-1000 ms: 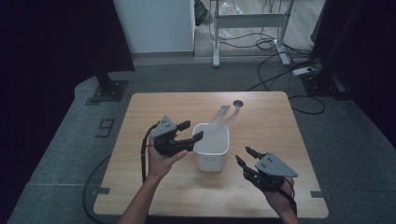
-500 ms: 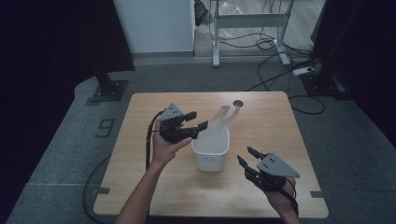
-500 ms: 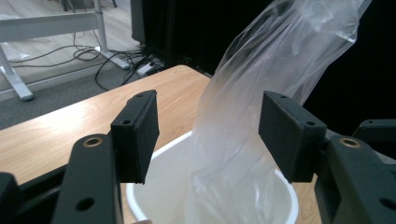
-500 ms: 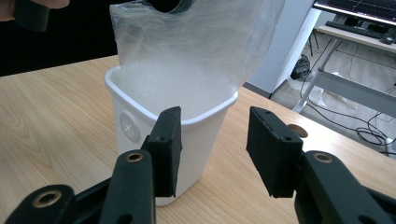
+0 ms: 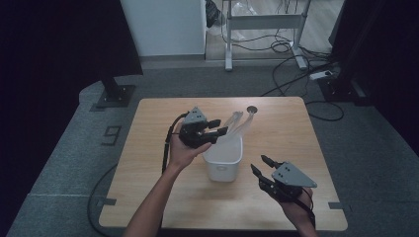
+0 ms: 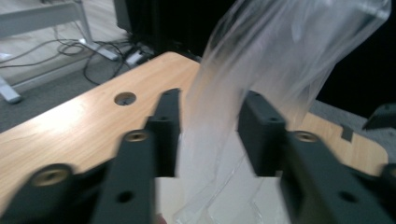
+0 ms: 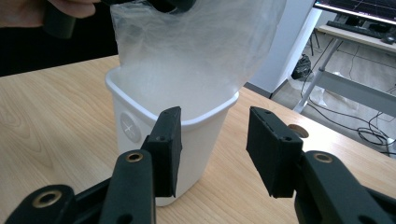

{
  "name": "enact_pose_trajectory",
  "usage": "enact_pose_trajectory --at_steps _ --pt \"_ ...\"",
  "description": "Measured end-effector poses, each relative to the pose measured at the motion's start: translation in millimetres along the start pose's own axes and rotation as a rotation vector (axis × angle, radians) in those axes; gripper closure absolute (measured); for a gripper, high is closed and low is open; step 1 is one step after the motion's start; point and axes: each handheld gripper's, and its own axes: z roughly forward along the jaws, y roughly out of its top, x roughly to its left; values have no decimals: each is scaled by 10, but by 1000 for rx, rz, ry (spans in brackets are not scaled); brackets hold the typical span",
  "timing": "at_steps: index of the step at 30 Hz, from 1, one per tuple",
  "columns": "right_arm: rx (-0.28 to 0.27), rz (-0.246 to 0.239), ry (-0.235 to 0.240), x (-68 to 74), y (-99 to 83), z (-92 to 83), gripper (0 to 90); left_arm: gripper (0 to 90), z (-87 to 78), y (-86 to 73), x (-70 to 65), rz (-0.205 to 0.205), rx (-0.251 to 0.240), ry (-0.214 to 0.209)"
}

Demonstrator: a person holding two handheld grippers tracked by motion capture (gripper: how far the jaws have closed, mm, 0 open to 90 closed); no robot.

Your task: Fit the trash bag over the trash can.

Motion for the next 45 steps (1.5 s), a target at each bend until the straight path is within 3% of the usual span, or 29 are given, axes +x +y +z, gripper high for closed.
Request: enact_pose_trajectory --at_steps 5,14,23,27,36,45 --pt "-2 -1 0 -14 17 -6 547 808 -50 -37 31 -21 -23 -16" --pt "-1 -7 25 43 43 43 563 891 -183 -141 113 -53 -52 16" --pt "-3 -16 44 96 81 98 568 900 -209 -196 135 -41 -55 30" --pt "-2 -30 52 93 78 88 568 900 -303 -241 164 -50 -71 40" --pt "-10 -29 59 125 148 151 571 900 -333 -292 193 -62 -82 56" --pt "-36 -34 95 218 412 315 574 900 -346 -387 212 -81 -86 59"
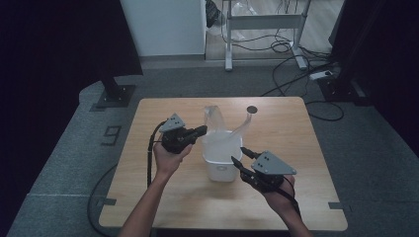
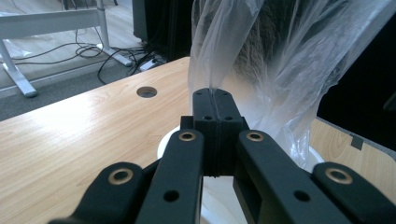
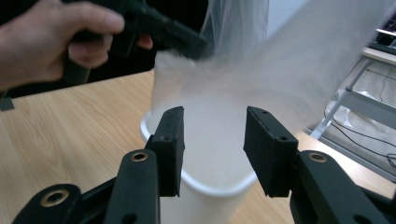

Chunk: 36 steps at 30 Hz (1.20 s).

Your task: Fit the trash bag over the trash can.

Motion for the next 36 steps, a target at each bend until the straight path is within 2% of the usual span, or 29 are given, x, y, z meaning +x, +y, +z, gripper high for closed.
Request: enact_pose_trajectory --at_steps 6,11,16,24,30,32,36 --pt "-16 -10 35 73 222 147 582 900 8 -27 -49 10 4 4" --pt "-5 37 46 51 288 313 586 900 25 -74 -76 1 5 -6" --pt "1 56 24 77 298 427 586 900 22 -88 -101 15 3 0" --pt "-19 44 7 124 400 496 588 900 2 -92 -126 17 -4 2" --pt "25 72 -1 16 365 633 588 900 1 -114 -106 -4 -14 -12" --pt "44 78 5 -40 294 706 588 900 2 -121 -100 -8 -17 -12" --pt "82 95 25 -63 194 743 590 900 -10 -130 -88 -14 -24 -14"
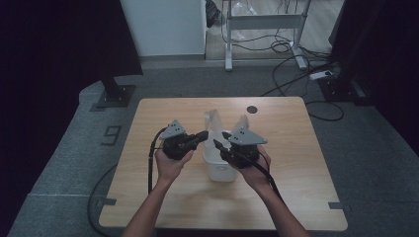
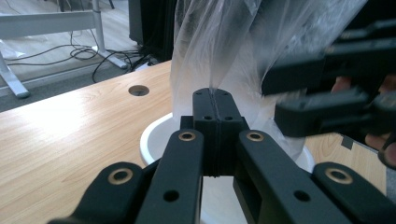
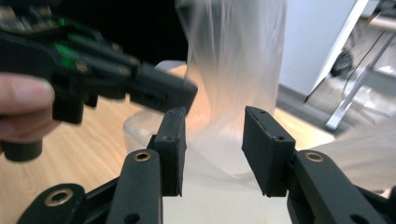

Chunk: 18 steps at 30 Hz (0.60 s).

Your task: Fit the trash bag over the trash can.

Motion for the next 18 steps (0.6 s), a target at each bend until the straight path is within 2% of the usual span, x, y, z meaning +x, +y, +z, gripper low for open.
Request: enact_pose_trajectory --at_steps 7,12,18 --pt "40 -10 35 44 -174 -3 589 900 -48 -9 -4 -10 -15 -1" --pt "29 -26 51 75 -195 -19 581 900 -47 -8 -8 -13 -17 -6" --pt "3 -78 87 154 -136 -38 575 899 -29 -13 -12 -16 -17 -9"
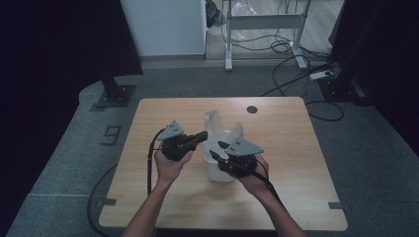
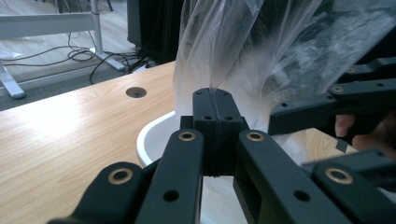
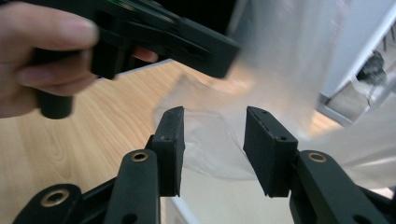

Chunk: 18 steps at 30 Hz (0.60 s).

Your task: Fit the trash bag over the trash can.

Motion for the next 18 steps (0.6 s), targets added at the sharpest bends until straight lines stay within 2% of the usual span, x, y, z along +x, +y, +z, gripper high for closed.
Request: enact_pose_trajectory --at_steps 1,5,9,10,11,15,18 --pt "-1 -16 6 27 20 2 575 899 4 0 -2 0 1 -2" --pt "-9 -21 16 47 41 15 575 899 7 1 -12 1 2 -3" --pt "5 -29 29 53 36 52 603 899 2 2 -9 -2 0 -4" --pt "11 -31 34 50 28 67 628 899 1 2 -6 -4 0 -5" --pt "23 -36 44 39 8 89 701 899 2 1 -3 -4 1 -5" --pt "48 -45 50 29 -28 97 875 899 0 -12 10 -10 0 -3" --pt "34 -36 36 5 -63 51 892 899 -12 -33 23 -16 -3 -1"
